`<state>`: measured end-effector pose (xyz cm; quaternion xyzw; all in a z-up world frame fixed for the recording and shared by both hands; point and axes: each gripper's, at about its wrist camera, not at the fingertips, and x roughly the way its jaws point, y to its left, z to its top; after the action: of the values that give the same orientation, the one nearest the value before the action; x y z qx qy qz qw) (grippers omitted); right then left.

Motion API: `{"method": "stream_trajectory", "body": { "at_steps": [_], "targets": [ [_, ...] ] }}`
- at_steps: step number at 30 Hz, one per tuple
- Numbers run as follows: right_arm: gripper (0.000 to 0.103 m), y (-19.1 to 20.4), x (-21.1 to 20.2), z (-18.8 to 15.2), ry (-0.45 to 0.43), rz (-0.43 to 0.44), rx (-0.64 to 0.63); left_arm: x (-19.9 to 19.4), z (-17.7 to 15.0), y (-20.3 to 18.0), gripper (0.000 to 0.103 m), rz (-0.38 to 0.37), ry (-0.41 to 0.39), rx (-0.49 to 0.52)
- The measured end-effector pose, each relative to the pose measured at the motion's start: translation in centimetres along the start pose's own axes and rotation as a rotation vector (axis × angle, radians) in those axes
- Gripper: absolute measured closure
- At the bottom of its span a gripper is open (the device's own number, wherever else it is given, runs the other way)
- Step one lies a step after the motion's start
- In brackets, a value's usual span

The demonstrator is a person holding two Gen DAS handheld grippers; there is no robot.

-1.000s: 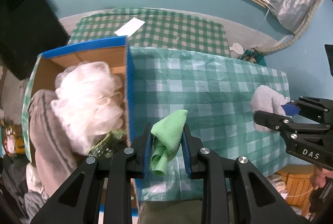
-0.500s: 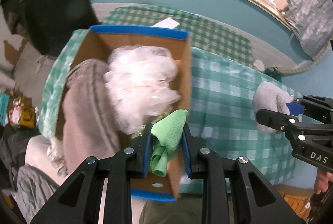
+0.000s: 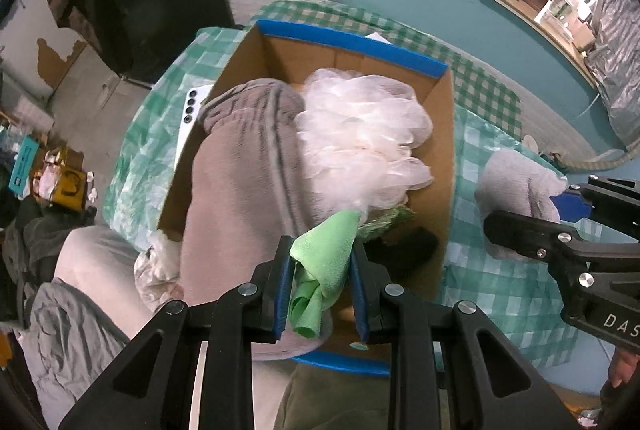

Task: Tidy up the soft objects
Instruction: 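Carry the green toy and grey sock over the box with both tools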

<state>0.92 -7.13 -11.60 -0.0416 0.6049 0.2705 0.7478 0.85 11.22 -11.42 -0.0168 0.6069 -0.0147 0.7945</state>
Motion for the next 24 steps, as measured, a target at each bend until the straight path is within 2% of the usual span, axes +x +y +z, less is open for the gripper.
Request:
{"method": "stream_trajectory", "body": {
  "at_steps": [9,17,18,22,24],
  "targets": [
    [0.069,2.0,2.4,1.7,0.043,0.015,-0.027,1.6,0.1,2.3,0.077,0.030,0.029,-0.016],
    [0.069,3.3,5.1,3.1,0.095,0.007,-0.053,3.7,0.2,3.0,0.076,0.024,0.075,-0.007],
    [0.066,3.4,5.3,3.2,0.099,0.010,-0.058,3.8,0.2,3.0,0.075,0.021,0.077,-0.004],
    [0.064,3.9,5.7,3.6,0.103,0.014,-0.064,4.2,0.2,2.9,0.069,0.011,0.089,-0.005],
    [0.053,3.9,5.7,3.7,0.105,0.014,-0.066,4.3,0.3,3.1,0.055,0.001,0.090,-0.014]
  ]
}}
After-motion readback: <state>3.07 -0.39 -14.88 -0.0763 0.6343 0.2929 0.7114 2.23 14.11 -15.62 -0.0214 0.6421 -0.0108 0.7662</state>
